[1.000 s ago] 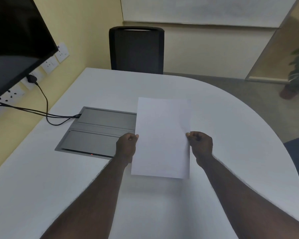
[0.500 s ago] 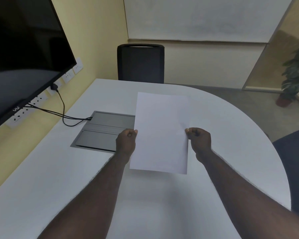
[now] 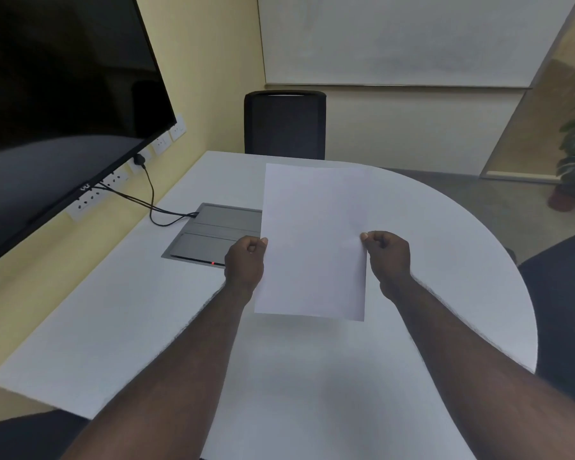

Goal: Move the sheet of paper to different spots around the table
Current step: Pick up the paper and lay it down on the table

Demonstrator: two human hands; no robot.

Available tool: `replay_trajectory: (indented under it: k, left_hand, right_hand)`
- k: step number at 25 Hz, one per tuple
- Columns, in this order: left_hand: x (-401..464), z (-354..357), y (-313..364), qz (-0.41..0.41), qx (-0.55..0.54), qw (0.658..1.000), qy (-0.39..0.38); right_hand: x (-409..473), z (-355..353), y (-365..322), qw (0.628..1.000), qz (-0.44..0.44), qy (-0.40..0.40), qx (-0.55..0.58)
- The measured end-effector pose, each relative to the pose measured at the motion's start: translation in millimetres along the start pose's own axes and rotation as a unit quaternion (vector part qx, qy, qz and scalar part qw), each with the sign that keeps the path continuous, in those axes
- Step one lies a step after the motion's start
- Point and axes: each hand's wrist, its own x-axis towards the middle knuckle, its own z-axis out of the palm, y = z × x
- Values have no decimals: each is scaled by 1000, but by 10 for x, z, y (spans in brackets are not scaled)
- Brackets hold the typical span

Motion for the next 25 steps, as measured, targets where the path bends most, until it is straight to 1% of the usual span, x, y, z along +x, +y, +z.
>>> replay_trajectory:
  k: [7,12,20,25]
  left_hand:
    - [-498,-462,78,12,0,1000,28]
    - [-686,-886,62,24,25,999,39]
    - [-729,-1825,-157,31,31,998,43]
    - [-630,-2365,-433,43,7,999,9]
  right_hand:
    - [-539,-68,-159,1000,-8,-9,10]
    - [-871,71,-246,999,-4,-23,23]
    - [-1582,691,-360,999,-6,-31,38]
    - [-2088,1101,-338,999,-12,9,41]
